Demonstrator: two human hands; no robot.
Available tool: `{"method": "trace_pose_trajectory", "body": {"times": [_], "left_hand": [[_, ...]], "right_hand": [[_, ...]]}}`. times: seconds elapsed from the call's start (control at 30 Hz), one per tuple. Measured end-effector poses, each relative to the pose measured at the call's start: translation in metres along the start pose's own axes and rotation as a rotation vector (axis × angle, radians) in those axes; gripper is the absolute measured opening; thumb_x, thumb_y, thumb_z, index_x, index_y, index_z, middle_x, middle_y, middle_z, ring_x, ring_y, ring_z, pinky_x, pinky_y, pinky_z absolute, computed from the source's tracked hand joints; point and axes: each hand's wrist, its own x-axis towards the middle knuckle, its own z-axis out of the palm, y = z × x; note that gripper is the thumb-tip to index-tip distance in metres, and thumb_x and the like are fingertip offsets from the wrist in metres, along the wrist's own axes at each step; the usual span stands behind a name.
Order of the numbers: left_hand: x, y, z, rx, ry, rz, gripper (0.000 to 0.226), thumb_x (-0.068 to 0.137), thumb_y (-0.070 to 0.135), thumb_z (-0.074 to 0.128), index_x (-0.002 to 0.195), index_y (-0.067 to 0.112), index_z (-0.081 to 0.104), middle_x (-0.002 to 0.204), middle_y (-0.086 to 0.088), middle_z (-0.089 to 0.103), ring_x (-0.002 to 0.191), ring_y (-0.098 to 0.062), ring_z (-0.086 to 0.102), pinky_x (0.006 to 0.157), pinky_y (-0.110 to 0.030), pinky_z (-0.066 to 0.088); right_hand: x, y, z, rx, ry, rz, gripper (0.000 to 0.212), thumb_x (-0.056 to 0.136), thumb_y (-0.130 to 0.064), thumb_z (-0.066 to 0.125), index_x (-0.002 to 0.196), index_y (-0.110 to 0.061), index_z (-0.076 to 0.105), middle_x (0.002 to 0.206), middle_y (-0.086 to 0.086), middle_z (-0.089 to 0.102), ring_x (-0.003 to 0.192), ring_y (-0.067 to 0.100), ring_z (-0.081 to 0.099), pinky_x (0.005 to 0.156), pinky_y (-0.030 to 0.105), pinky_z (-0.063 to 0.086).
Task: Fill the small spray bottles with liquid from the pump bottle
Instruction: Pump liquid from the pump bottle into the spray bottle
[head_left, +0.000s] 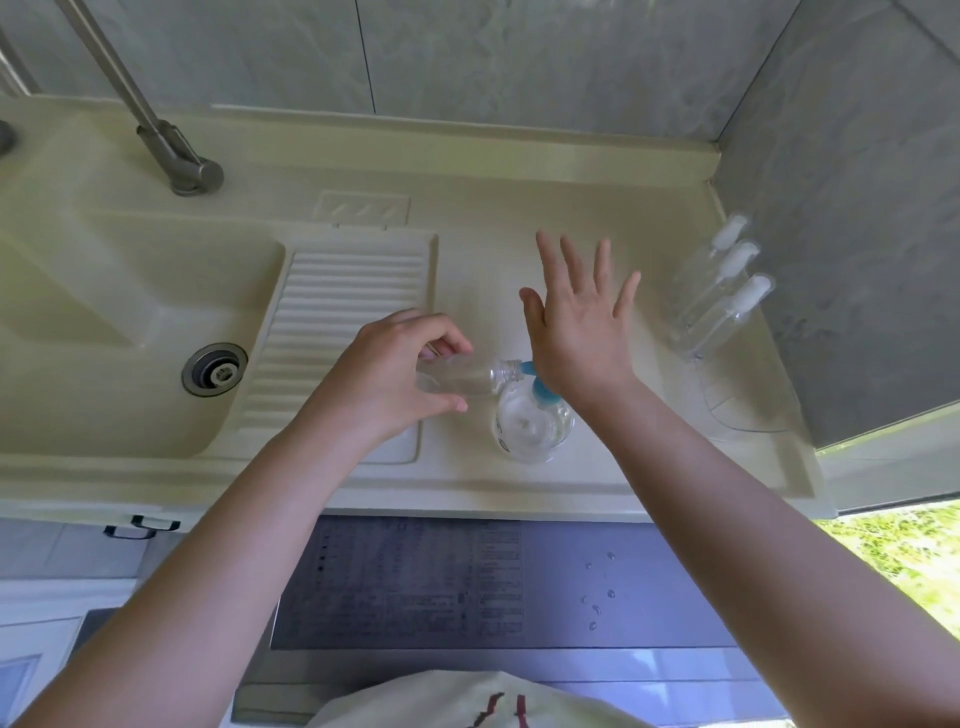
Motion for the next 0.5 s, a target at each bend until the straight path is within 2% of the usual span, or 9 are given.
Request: {"method": "trace_pose_trajectory", "body": {"times": [0.17,0.33,0.5], "left_hand": [[-0.0015,-0.001,-0.0002,0.004,0.02,0.015,0.048,0.06,0.024,0.093,0.1,0.031,0.068,0.096,0.019,0.058,0.092,-0.002,0.059,0.074,0.0,0.034],[-0.002,-0.0002,0.0017,0.007,0.026,0.019,0.047,0.061,0.023,0.092,0.101,0.031,0.069,0.096,0.018,0.058,0.092,-0.003,0.058,0.075,0.0,0.035],[-0.0022,0.0,0.0018,0.01,0.046,0.026,0.047,0.062,0.022,0.092,0.101,0.03,0.069,0.096,0.017,0.059,0.092,-0.003,0.057,0.076,0.0,0.035]], "right_hand": [[0.0056,0.002,-0.0067,0.013,0.009,0.008,0.061,0.106,-0.047,0.026,0.159,-0.03,0.001,0.166,0.008,0.012,0.152,0.039,-0.008,0.117,0.064,-0.006],[0.0025,0.0017,0.0016,0.072,-0.125,0.047,0.059,0.106,-0.045,0.023,0.159,-0.032,-0.001,0.166,0.007,0.01,0.151,0.041,-0.008,0.117,0.066,-0.006],[0.0079,0.0027,-0.0064,0.085,-0.026,0.043,0.06,0.106,-0.045,0.026,0.159,-0.03,0.001,0.165,0.005,0.015,0.152,0.038,-0.006,0.117,0.063,-0.006]]}}
